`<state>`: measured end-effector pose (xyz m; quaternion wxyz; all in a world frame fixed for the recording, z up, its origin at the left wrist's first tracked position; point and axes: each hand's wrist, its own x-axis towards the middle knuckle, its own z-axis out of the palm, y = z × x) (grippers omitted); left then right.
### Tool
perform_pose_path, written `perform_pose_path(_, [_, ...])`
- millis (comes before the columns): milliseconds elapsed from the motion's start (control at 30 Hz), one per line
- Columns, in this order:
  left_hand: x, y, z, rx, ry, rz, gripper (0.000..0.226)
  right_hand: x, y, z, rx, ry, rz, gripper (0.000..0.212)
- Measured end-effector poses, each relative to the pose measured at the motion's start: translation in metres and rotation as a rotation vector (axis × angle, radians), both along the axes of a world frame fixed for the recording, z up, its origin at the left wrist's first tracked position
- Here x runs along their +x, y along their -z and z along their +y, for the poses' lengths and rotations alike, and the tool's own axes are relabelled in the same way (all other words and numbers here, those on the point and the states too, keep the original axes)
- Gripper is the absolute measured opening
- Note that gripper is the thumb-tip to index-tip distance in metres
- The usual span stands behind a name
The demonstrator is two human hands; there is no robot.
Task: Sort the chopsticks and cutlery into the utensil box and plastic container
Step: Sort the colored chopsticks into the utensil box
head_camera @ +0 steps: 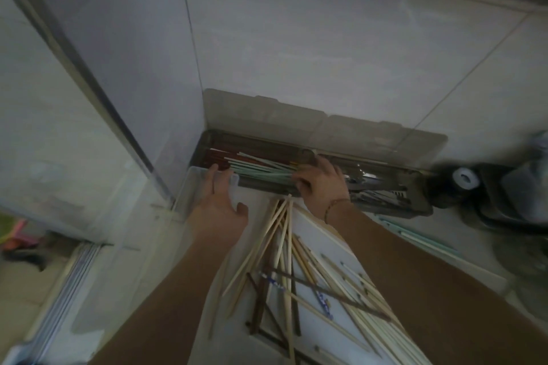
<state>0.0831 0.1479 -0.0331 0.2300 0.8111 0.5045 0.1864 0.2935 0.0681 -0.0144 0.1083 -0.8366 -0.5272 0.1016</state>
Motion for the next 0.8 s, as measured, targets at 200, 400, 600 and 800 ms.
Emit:
perform_pose_path(200, [0.000, -0.002, 0.000, -0.052, 0.006, 0.025, 0.072, 0.033, 0.025, -0.128, 0.242, 0.344, 0.002, 0.042])
perform_pose_path(400, [0.003, -0.003, -0.002, -0.036, -0.014, 0.031, 0.072, 0.035, 0.046, -0.263, -0.012, 0.537, -0.151, 0.061])
perform_pose_path(600, [0.006, -0.001, -0.003, -0.014, -0.009, 0.046, 0.071, 0.013, 0.070, -0.283, -0.385, 0.593, -0.010, 0.101])
perform_pose_path(800, [0.007, -0.004, -0.005, 0.002, -0.012, 0.061, 0.070, -0.024, 0.076, -0.291, -0.290, 0.513, 0.040, 0.088])
